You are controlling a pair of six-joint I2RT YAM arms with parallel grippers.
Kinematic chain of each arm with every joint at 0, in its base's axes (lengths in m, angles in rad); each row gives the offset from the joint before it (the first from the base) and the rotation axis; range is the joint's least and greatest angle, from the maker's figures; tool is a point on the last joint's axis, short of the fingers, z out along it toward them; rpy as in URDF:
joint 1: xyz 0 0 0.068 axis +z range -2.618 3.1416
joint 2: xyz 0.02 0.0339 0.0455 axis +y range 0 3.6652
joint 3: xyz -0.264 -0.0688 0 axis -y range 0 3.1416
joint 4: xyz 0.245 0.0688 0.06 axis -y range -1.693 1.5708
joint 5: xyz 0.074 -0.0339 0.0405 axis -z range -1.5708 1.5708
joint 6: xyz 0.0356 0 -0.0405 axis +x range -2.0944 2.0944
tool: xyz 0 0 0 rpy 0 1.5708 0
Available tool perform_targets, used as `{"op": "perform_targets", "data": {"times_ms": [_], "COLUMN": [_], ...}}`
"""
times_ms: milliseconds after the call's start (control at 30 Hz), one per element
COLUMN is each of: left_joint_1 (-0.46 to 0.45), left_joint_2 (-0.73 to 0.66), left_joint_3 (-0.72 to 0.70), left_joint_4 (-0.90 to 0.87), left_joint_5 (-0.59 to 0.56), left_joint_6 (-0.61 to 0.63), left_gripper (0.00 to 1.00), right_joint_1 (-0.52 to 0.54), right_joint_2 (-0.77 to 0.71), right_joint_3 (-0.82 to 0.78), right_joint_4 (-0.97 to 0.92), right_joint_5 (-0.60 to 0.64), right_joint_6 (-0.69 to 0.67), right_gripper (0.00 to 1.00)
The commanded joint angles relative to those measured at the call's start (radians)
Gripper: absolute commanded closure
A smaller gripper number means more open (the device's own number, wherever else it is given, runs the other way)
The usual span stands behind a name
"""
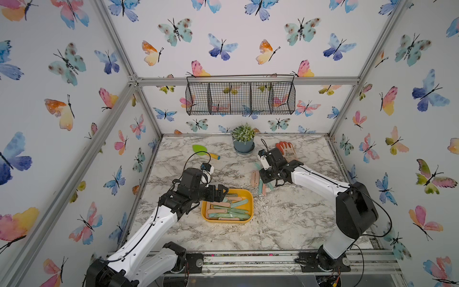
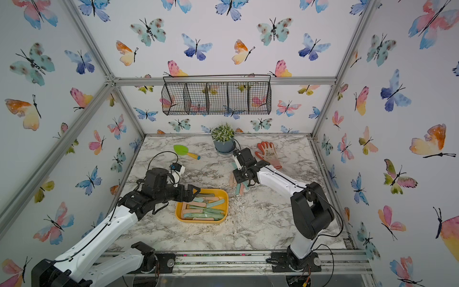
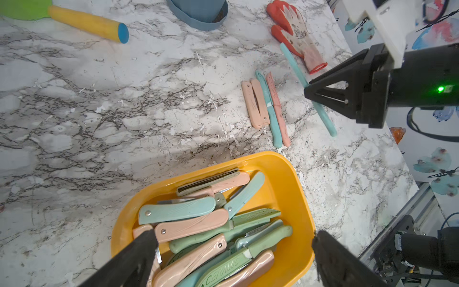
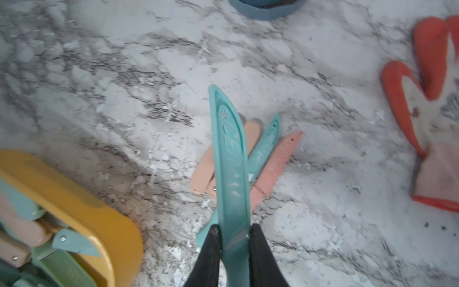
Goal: Take the fruit knife out of the storage box
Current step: Place the fruit knife at the center of the board.
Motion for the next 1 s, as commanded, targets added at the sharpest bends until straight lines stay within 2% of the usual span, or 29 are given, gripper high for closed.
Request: {"op": "perform_targets", "data": {"times_ms": [0,400,967], "left_joint_1": [-0.005,-0.004,-0.005], "left_joint_2": [-0.014,-0.035,-0.048], "left_joint_3": [0.004,0.004,0.004], "left_joint_4": [-0.010,-0.010,-0.010], "left_joint_5": [-0.022,-0.054,-0.068], "left_joint_6": [0.014,0.013,0.010], "left_gripper": [0.02,0.02,0.02], "right_joint_1": [-0.032,-0.126,-0.153], "right_joint_2": [-0.012,0.082,0.192], "right_joint_3": [-0.045,-0.081,-0.055], "right_joint_4": [0.029,0.065,0.079], "right_joint_5": [0.022,-0.055,-0.107], "right_joint_6": [0.085,0.157,0.167], "right_gripper": [0.80,0.79,0.78]}}
